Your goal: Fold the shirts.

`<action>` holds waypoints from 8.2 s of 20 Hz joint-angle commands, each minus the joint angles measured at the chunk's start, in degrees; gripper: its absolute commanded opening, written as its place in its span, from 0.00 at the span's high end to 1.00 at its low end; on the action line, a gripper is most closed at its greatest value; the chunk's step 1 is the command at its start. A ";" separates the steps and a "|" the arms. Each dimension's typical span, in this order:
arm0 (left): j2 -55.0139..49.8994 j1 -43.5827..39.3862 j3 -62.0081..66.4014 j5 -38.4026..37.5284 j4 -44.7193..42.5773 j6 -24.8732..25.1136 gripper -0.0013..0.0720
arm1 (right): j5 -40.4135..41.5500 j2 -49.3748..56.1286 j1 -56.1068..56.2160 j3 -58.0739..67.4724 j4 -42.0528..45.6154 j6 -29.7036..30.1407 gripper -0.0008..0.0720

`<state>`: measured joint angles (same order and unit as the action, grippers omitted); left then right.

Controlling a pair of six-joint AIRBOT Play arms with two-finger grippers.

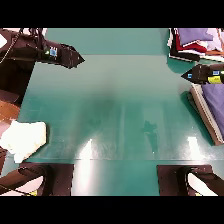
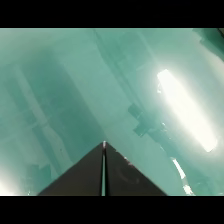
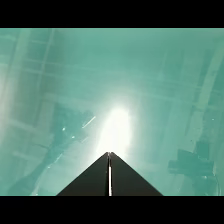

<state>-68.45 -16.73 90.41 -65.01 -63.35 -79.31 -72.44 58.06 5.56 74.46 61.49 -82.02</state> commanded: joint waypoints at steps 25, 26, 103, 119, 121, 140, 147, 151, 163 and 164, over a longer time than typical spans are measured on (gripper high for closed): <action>17.49 20.68 -7.32 -15.93 -20.48 -5.73 0.95 | -4.68 -0.07 0.04 0.07 0.02 0.04 0.97; 20.76 24.22 -11.54 -16.20 -22.05 -6.32 0.95 | -4.70 -0.07 0.04 0.07 0.11 0.37 0.97; -1.33 12.90 -46.21 0.24 0.24 4.79 0.14 | -2.67 13.09 3.28 21.51 0.98 1.49 0.97; -1.27 12.90 -32.06 -7.98 -2.80 4.70 0.95 | 3.96 46.01 16.59 21.55 -11.02 4.11 0.24; -1.27 12.90 -32.09 -7.98 -2.82 4.70 0.95 | 4.61 49.31 18.53 21.62 -11.04 4.33 0.24; 6.93 12.90 8.04 -12.48 -0.87 4.33 0.95 | 3.06 14.08 8.24 21.62 -11.78 7.02 0.97; 9.27 12.90 22.05 -11.85 2.80 4.31 0.95 | 0.72 -4.09 11.61 21.59 -0.15 -0.17 0.97; 6.25 12.90 16.15 -12.55 -0.68 4.28 0.95 | -3.54 -3.80 21.40 16.87 1.64 -4.52 0.97; -8.79 12.92 -2.47 -9.44 -8.90 1.27 0.45 | 15.41 17.79 35.60 1.11 1.18 -4.50 0.97; -8.74 13.07 -2.21 -9.31 -8.92 1.22 0.04 | 15.32 18.82 35.12 2.67 1.11 -4.50 0.97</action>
<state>-75.44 -3.84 88.90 -75.11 -70.54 -76.62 -60.34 72.73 40.45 75.94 62.63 -86.43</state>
